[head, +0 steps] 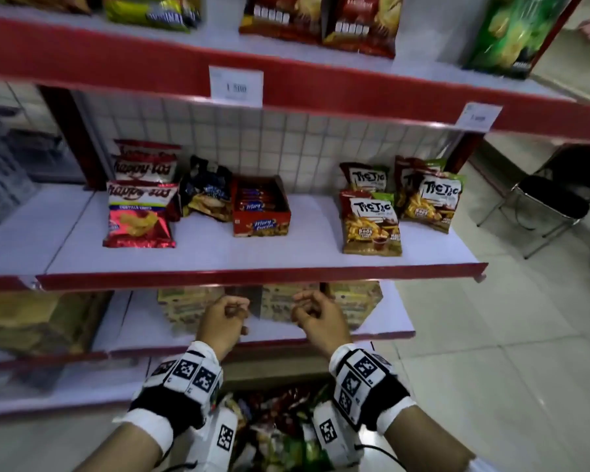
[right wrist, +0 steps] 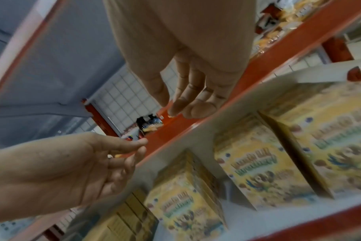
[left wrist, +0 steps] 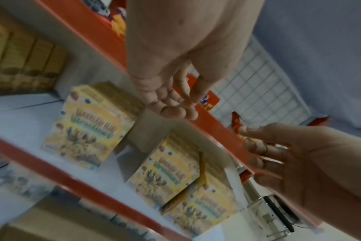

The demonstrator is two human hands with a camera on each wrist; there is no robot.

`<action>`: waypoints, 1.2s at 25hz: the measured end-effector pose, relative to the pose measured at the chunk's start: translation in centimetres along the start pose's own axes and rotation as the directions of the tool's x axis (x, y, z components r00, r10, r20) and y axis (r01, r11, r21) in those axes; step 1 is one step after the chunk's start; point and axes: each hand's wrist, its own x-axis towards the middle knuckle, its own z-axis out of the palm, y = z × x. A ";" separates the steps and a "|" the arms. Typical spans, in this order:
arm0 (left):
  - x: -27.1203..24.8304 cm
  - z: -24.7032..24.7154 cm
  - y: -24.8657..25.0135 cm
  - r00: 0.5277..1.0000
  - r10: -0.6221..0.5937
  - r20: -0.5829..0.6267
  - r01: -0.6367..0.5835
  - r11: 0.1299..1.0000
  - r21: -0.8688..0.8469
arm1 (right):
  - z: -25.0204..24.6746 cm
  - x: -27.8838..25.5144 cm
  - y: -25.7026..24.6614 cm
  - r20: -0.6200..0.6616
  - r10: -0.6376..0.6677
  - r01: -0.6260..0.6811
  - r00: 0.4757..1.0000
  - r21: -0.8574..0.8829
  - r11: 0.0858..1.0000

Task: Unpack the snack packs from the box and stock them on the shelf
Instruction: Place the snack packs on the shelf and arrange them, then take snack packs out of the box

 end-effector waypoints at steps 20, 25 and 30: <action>9.8 14.1 -35.5 0.864 -0.503 0.005 0.503 0.864 0.022 | 6.0 6.8 39.0 0.026 0.336 -0.316 0.942 -0.276 0.908; 15.3 16.1 -42.9 0.840 -0.541 0.045 0.540 0.841 0.036 | 9.6 11.4 47.2 0.251 0.188 -0.016 0.950 -0.562 0.827; 19.2 17.9 -47.9 0.874 -0.482 0.053 0.481 0.876 0.027 | 12.4 15.7 53.2 0.512 0.299 0.334 0.805 -0.808 0.486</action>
